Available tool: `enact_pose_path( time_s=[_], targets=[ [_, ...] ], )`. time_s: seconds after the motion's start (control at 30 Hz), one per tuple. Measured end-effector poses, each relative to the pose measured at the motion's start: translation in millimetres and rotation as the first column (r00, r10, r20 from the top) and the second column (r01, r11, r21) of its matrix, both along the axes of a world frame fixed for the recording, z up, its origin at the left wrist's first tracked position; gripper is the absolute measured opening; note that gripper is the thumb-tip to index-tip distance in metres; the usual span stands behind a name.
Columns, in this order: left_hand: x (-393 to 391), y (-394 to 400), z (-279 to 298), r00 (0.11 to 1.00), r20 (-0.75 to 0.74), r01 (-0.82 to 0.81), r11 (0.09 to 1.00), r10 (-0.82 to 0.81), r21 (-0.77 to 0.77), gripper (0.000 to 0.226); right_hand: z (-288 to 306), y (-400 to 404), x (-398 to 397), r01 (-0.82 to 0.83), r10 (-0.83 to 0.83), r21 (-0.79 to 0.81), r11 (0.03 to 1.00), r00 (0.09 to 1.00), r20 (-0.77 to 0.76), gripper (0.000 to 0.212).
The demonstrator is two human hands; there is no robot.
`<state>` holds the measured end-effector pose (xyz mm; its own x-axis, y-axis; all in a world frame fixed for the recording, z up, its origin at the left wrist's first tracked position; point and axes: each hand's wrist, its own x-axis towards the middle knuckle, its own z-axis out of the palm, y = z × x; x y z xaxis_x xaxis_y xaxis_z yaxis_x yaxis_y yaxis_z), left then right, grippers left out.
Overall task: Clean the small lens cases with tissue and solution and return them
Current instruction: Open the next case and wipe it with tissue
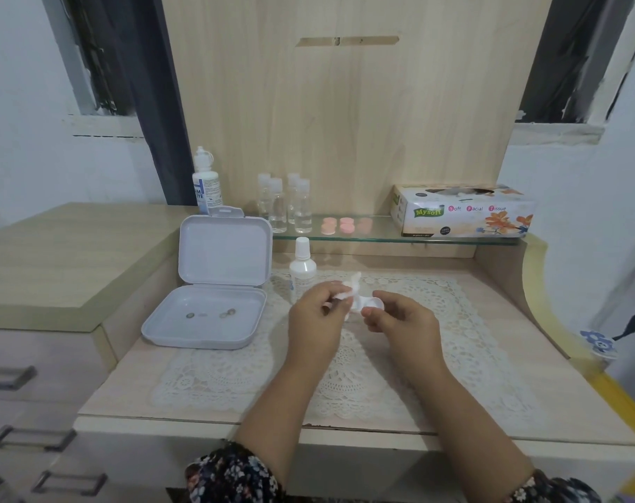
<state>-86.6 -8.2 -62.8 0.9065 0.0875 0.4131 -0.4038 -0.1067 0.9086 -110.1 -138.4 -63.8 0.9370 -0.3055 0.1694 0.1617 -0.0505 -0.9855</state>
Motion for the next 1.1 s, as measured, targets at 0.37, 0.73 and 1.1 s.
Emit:
enact_pose_path(
  time_s=[0.37,0.73,1.1],
  targets=[
    [-0.5,-1.6,-0.9,0.989,-0.144,0.039,0.996,-0.028,0.079,0.015,6.2,-1.2,-2.1,-0.094,0.093,0.108,0.990,0.996,0.016,0.029],
    [3.7,0.7,-2.0,0.988,-0.145,-0.033,0.993,0.050,0.115,0.021,7.1,1.3,-3.8,-0.111,0.111,0.075,0.991,0.994,0.008,0.029],
    [-0.1,2.1,1.6,0.982,0.114,-0.165,0.981,0.152,0.106,0.012,6.2,-0.3,-1.4,-0.031,0.029,0.133,0.991,0.999,0.018,0.026]
  ],
)
